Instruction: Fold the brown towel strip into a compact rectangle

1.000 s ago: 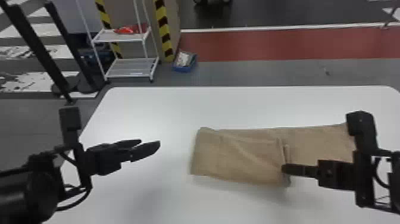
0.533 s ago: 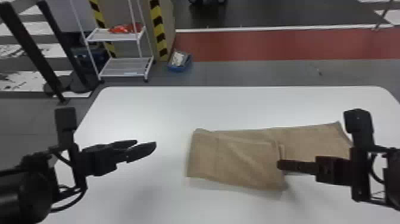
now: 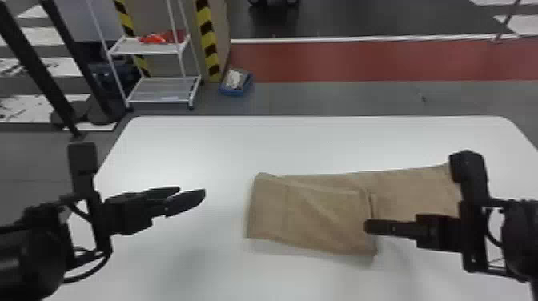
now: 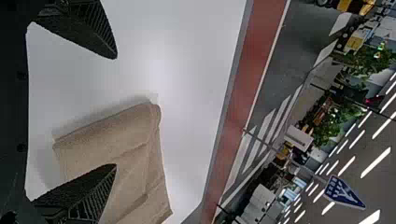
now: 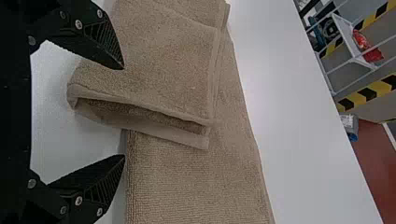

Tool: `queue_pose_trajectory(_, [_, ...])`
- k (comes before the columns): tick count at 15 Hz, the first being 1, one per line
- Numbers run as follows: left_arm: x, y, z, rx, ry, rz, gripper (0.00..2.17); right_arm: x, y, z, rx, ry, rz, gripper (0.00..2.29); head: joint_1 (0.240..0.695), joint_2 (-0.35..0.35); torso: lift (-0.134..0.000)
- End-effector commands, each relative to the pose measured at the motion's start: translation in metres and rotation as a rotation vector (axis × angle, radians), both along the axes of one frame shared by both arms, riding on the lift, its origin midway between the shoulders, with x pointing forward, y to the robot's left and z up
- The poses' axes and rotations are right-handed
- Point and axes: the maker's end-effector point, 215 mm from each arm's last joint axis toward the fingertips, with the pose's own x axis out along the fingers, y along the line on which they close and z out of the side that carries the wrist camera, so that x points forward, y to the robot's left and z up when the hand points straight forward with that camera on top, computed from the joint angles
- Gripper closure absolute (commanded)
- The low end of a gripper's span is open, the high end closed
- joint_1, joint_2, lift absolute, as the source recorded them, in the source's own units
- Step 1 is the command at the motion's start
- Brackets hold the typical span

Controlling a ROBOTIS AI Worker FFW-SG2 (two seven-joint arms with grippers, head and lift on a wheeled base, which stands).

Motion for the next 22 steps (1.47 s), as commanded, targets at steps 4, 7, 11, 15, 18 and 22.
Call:
queue_pose_trajectory(4, [0.001,0.003,0.000,0.005,-0.008,-0.001,0.05,-0.003,0.011,-0.007,-0.009,0.020,0.022,0.38,0.695,0.094,-0.120])
queue_pose_trajectory(7, [0.001,0.004,-0.002,0.006,-0.005,0.003,0.05,-0.004,0.012,-0.009,-0.009,0.028,0.027,0.38,0.695,0.103,-0.120])
queue_pose_trajectory(11, [0.001,0.001,-0.002,0.007,-0.008,-0.002,0.05,-0.005,0.011,-0.013,-0.015,0.036,0.028,0.48,0.695,0.104,-0.120])
queue_pose_trajectory(15, [0.001,0.001,-0.003,0.007,-0.007,-0.004,0.05,-0.008,0.014,-0.020,-0.012,0.056,0.033,0.67,0.695,0.102,-0.120])
queue_pose_trajectory(18, [0.002,0.002,-0.004,0.006,-0.007,-0.003,0.05,-0.007,0.016,-0.020,-0.011,0.057,0.040,0.96,0.695,0.104,-0.120])
queue_pose_trajectory(22, [0.003,0.002,-0.006,0.005,-0.007,-0.002,0.05,-0.003,0.016,-0.017,-0.006,0.051,0.037,0.97,0.695,0.109,-0.120])
